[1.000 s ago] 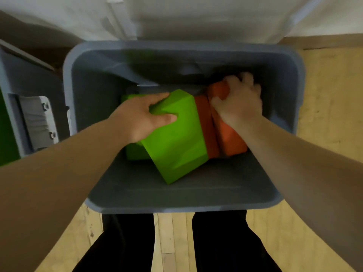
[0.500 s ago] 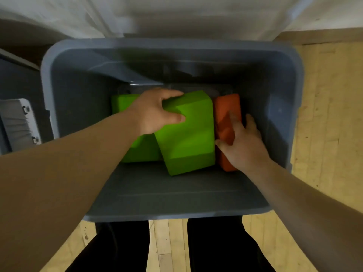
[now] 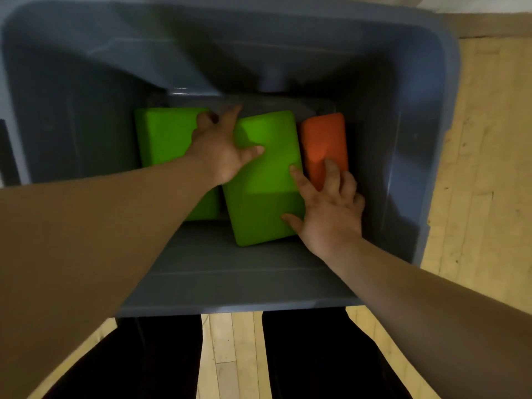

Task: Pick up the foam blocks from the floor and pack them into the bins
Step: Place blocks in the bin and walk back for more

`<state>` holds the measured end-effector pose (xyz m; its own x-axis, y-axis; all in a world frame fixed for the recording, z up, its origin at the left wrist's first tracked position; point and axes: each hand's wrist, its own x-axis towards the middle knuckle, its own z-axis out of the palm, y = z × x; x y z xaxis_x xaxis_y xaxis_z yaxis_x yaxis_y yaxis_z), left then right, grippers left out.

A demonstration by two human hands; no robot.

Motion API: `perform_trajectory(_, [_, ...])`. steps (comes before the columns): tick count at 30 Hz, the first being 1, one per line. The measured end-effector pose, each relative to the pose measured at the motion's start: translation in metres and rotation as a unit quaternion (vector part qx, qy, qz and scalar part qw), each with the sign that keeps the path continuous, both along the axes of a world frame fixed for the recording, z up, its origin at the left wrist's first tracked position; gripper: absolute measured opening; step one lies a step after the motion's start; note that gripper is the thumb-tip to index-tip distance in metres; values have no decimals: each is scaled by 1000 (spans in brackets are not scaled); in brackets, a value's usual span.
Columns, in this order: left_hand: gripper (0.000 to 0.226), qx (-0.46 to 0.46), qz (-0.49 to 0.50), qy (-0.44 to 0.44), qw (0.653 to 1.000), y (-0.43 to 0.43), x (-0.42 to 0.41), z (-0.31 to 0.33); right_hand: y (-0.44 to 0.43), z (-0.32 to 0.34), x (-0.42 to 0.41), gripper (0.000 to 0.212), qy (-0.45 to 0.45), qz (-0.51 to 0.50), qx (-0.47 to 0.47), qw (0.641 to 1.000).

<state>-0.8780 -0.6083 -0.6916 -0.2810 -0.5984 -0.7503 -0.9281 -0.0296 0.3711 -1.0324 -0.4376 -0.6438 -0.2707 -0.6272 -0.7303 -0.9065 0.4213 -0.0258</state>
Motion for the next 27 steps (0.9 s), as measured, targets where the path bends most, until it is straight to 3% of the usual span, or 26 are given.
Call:
perform_trajectory(3, [115,32,-26,-26,999,13,6,30,-7,12,7,97,4,2,41,999])
perform_trajectory(8, [100,19,-72,-71,995,43,52,131,-35,82,18,107,-27,-38,53,998])
perform_trajectory(12, [103,-19,-120,-87,989,31,93,259,-63,201,40,108,-33,-42,8,999])
perform_trajectory(21, [102,-194,-220,-38,955,-14,154,606,-81,548,94,104,-47,-91,-67,992])
perform_trajectory(27, [98,-243,-214,-19,946,-12,172,697,-60,628,107,105,-12,-86,-137,987])
